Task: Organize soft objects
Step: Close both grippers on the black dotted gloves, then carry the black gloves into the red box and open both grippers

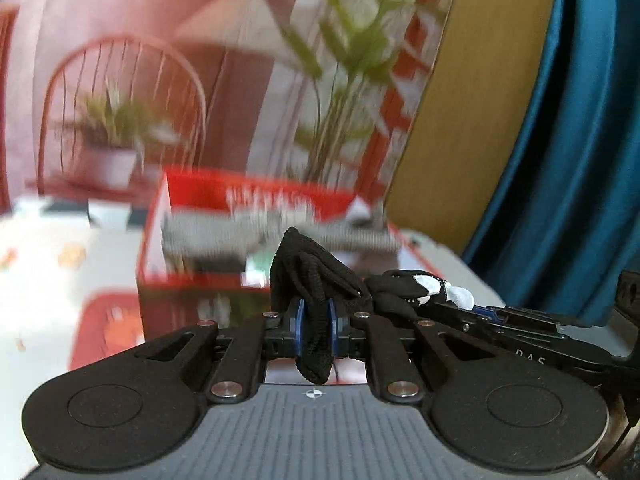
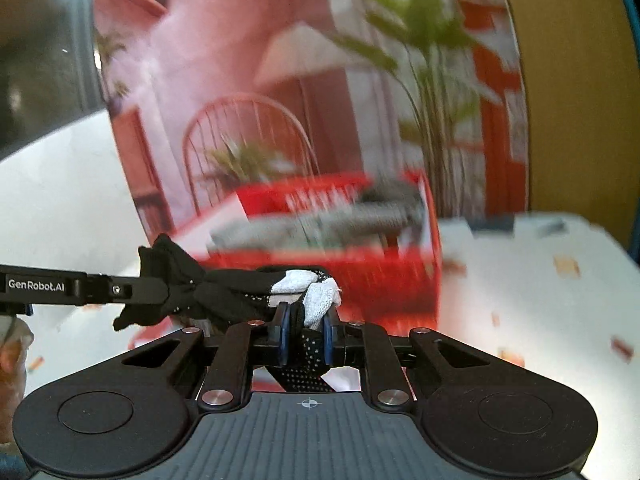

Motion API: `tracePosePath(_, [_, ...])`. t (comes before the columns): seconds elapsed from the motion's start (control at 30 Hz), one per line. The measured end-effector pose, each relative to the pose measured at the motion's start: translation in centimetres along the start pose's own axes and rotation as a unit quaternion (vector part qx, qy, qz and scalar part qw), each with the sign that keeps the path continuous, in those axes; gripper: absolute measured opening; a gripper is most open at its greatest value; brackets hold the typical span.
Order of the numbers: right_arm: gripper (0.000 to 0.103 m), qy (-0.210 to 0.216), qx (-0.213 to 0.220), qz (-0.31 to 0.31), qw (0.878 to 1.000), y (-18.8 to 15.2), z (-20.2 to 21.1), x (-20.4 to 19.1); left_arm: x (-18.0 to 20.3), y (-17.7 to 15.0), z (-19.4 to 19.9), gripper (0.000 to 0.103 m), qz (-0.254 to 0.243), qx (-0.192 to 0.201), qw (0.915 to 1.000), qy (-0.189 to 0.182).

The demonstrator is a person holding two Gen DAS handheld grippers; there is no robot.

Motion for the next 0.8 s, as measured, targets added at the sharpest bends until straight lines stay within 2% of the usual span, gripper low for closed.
tracePosePath(0.23, [0.015,0.012,0.03,0.012,0.999,5.8,-2.9,-0.4,-0.5,4.0,-1.9,0.013,0.005,0.022,0.9996,0.02])
tracePosePath(0.33, [0.015,0.01,0.028,0.001,1.0,7.1,-5.2,0.0,-1.4,5.2,-3.5,0.013,0.02,0.013,0.9994,0.025])
tracePosePath(0.47, [0.015,-0.003,0.008,0.005,1.0,7.4,-8.7,0.6,-2.9,5.5,-6.2,0.013,0.035,-0.013,0.9986,0.037])
tracePosePath(0.6, [0.015,-0.019,-0.017,0.01,1.0,6.9,-11.7,1.1,-3.6,4.9,-8.2,0.014,0.018,-0.037,0.9978,0.051])
tracePosePath(0.8, [0.016,-0.038,-0.042,-0.003,0.998,6.0,-13.8,1.9,-4.6,4.4,-10.2,0.016,0.01,-0.057,0.9965,0.06])
Point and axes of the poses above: each gripper's, at about its wrist camera, not at the fingertips, and z roughly against the way its jaws point, x to its right, y to its top, the point moved 6 cm from there along -z, roughly the way its jaws point, and after that the axes turned 6 degrees about y, right-handed, at the moved point
